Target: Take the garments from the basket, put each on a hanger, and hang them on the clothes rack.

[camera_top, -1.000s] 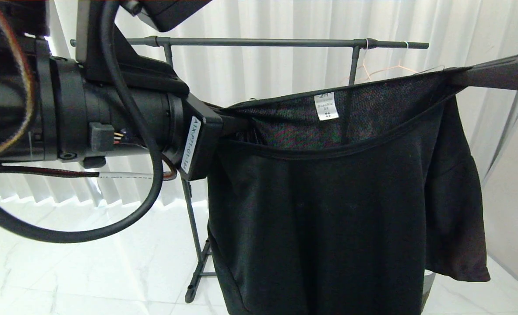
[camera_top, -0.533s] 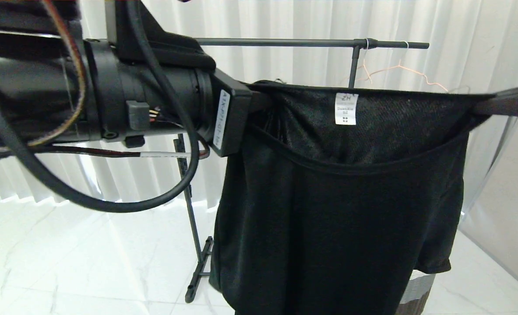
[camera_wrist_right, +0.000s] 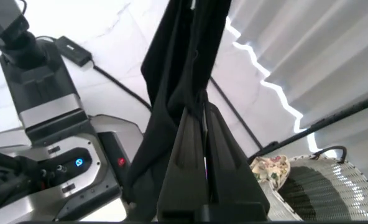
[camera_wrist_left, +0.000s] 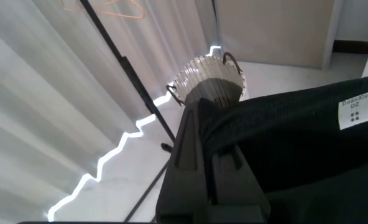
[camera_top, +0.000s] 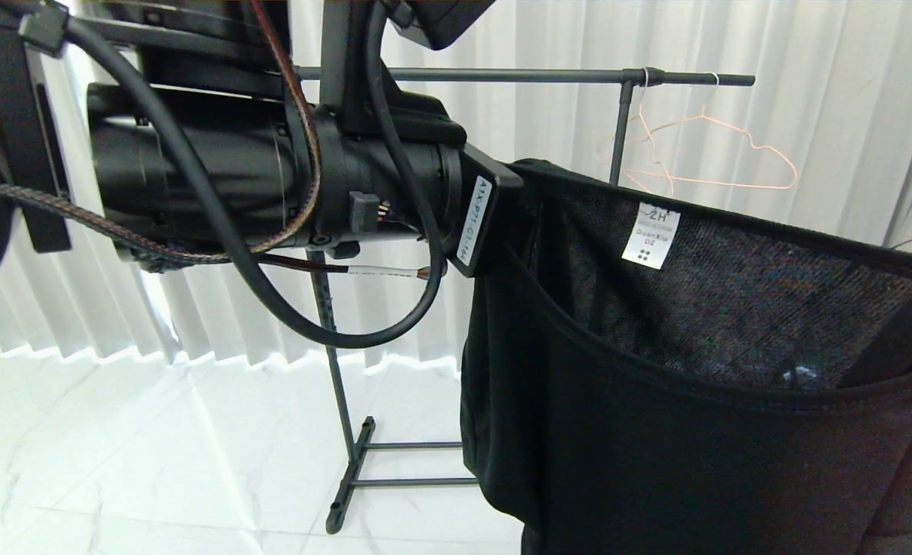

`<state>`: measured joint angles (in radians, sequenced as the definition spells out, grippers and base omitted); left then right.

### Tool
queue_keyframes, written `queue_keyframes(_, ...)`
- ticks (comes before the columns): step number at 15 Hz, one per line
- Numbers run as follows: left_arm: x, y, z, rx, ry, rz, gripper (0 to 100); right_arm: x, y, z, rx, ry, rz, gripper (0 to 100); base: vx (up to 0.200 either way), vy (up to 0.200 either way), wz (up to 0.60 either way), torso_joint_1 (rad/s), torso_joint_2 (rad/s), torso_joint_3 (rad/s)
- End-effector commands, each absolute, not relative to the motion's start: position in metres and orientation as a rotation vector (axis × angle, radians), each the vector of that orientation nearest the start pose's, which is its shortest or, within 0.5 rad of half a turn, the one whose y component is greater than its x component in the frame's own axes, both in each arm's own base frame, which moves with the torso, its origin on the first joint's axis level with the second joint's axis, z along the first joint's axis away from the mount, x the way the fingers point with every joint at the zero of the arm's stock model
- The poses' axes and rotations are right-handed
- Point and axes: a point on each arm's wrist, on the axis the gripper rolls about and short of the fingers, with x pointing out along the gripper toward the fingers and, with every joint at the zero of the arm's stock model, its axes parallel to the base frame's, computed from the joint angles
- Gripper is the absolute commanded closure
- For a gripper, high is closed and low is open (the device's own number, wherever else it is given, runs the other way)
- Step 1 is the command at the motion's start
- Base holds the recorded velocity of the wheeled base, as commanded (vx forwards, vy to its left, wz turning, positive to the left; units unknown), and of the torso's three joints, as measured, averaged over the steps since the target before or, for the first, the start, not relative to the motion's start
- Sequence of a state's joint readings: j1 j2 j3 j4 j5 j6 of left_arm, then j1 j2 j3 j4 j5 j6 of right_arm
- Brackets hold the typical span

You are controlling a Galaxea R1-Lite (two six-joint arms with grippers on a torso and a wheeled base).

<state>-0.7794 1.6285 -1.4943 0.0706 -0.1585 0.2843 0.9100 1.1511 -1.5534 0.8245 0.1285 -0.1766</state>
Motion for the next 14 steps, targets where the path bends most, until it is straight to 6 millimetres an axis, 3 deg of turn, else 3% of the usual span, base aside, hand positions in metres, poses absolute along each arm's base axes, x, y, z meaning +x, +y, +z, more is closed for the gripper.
queue_keyframes(1, 0.214, -0.216, 0.328, 0.329, 0.077, -0.959, 100, 0.061, 0.083, 0.369, -0.328, 0.320, 1.063, 100, 0.000, 0.000, 0.00, 0.000, 0.00, 0.000)
queue_keyframes(4, 0.207, -0.209, 0.329, 0.319, 0.109, -0.955, 100, 0.066, 0.084, 0.370, -0.317, 0.326, 1.027, 100, 0.000, 0.000, 0.00, 0.000, 0.00, 0.000)
queue_keyframes(5, 0.199, -0.203, 0.332, 0.286, 0.151, -0.956, 100, 0.082, 0.091, 0.371, -0.291, 0.318, 0.961, 100, 0.000, 0.000, 0.00, 0.000, 0.00, 0.000)
queue_keyframes(8, 0.152, -0.182, 0.338, 0.137, 0.306, -1.007, 100, 0.130, 0.120, 0.379, -0.230, 0.226, 0.871, 100, 0.000, 0.000, 0.00, 0.000, 0.00, 0.000)
queue_keyframes(11, 0.107, -0.151, 0.325, 0.178, 0.382, -1.073, 100, 0.149, 0.136, 0.386, -0.226, 0.216, 0.870, 100, 0.000, 0.000, 0.00, 0.000, 0.00, 0.000)
queue_keyframes(14, 0.096, -0.145, 0.316, 0.197, 0.408, -1.100, 100, 0.159, 0.145, 0.388, -0.225, 0.216, 0.872, 100, 0.000, 0.000, 0.00, 0.000, 0.00, 0.000)
